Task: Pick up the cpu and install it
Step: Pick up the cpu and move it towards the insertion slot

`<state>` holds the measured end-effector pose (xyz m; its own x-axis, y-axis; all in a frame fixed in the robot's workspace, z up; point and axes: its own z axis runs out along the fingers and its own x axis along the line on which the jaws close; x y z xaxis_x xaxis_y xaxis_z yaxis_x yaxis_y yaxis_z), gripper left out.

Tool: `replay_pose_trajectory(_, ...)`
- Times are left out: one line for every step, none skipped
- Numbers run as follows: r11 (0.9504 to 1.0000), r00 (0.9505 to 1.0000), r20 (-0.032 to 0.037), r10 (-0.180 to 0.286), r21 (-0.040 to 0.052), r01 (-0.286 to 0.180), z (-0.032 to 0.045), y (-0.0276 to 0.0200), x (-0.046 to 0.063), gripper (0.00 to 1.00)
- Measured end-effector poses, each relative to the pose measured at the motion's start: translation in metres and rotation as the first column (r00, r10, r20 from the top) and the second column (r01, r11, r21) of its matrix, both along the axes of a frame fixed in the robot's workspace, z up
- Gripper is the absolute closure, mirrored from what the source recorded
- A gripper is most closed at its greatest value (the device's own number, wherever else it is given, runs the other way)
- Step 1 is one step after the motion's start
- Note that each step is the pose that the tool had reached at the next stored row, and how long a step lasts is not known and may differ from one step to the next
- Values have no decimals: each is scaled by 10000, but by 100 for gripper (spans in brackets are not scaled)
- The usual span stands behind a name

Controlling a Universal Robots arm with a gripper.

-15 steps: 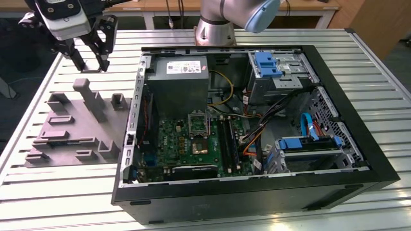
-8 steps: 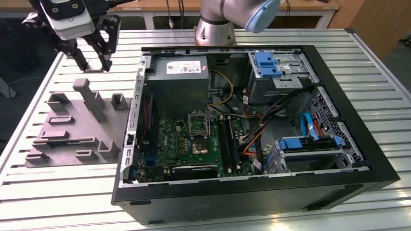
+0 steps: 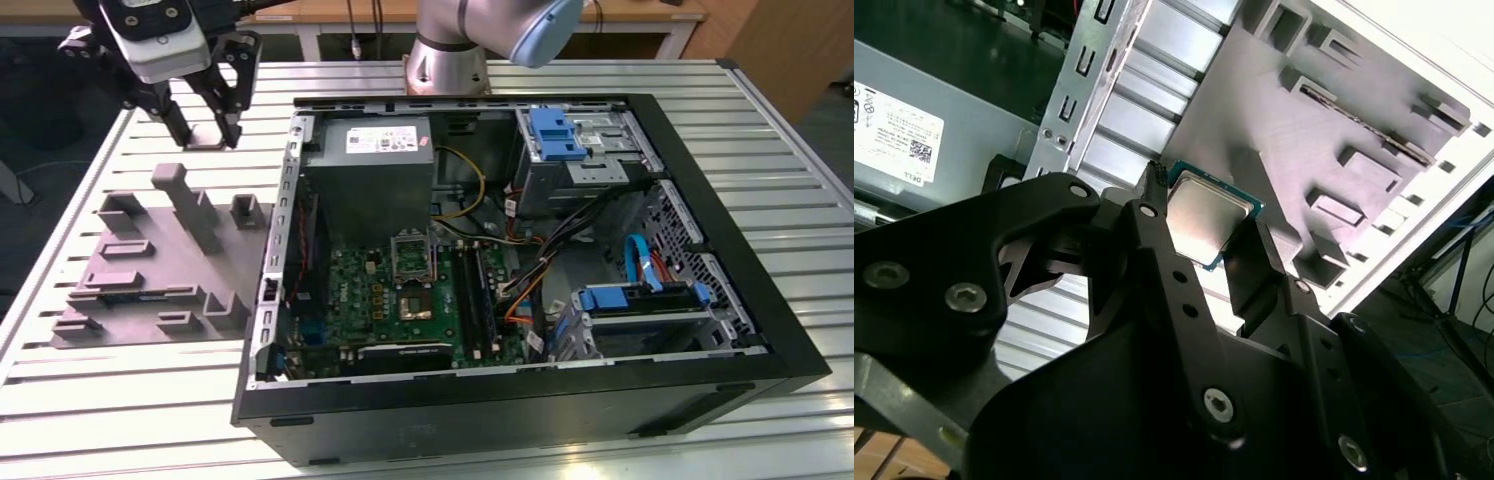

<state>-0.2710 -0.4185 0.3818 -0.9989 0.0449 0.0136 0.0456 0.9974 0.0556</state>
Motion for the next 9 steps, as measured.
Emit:
replay_pose_trajectory(10000,10000,1,0,1,0,0,0,7,53)
replay_pose_trajectory(10000,10000,1,0,1,0,0,0,13,53)
replay_pose_trajectory(10000,10000,1,0,1,0,-1,0,19,53)
replay_pose_trajectory(10000,10000,1,0,1,0,-1,0,24,53)
replay_pose_trajectory(10000,10000,1,0,1,0,0,0,29,53)
replay_pose_trajectory(10000,10000,1,0,1,0,-1,0,34,53)
replay_pose_trajectory(10000,10000,1,0,1,0,0,0,39,53)
replay_pose_trajectory(10000,10000,1,0,0,0,0,0,44,53)
replay_pose_trajectory(10000,10000,0,0,0,0,0,0,49,53)
